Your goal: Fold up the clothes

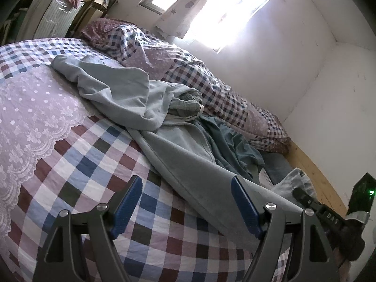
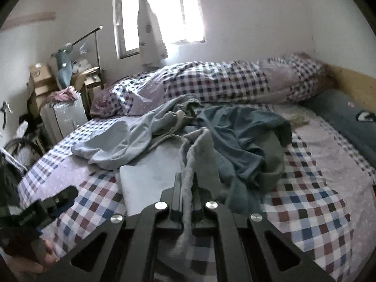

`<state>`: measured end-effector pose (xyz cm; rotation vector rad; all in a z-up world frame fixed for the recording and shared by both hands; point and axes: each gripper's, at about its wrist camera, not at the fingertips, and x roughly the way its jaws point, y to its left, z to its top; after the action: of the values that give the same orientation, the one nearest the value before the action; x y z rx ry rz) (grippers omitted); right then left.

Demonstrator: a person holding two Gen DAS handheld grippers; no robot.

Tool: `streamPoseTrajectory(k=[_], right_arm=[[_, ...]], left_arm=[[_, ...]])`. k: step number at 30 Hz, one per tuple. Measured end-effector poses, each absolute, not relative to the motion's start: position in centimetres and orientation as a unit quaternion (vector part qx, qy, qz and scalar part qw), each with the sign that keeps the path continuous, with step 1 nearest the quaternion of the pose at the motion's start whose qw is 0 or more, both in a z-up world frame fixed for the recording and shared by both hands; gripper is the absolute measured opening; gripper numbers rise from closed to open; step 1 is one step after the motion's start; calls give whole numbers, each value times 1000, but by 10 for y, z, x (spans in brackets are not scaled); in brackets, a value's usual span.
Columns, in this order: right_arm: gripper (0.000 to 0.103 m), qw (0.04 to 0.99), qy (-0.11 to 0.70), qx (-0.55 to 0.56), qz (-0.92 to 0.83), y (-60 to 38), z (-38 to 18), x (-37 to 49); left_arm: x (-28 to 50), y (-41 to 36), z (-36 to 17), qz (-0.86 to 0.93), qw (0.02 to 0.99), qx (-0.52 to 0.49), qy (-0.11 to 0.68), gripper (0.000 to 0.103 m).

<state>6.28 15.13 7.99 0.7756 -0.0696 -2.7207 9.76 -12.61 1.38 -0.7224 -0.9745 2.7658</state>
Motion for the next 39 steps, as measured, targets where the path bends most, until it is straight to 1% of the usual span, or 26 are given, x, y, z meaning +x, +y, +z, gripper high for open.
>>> streamPoseTrajectory(k=[2,6,11,19,25,29,34,37,39], right_arm=[[3,162,-38,283,-945,159,75,59],[3,163,-31,292,-942,160,67,58],[3,176,-72,288,-939,179,69,60],[2,144,-98,246,-954,209,85,73],[2,119,-118,202,-965,240,112,89],[2,97,-137,179,-969,273,132,99],[2,38,-166,155,-973,335,148,118],[2,0,-189,161,-969,372,141,122],[2,-20,-207,186,-960,395,126,117]], left_arm=[[96,-123,13,914,62,-242,-321,82],[92,-116,12,912,66,-247,-321,82],[88,-106,13,912,73,-251,-315,82],[86,-95,16,912,83,-246,-318,82],[85,-90,22,913,91,-234,-323,82],[85,-86,25,913,98,-231,-321,82],[86,-82,31,918,104,-222,-312,82],[86,-81,32,918,105,-221,-313,81],[87,-81,32,917,106,-221,-314,81]])
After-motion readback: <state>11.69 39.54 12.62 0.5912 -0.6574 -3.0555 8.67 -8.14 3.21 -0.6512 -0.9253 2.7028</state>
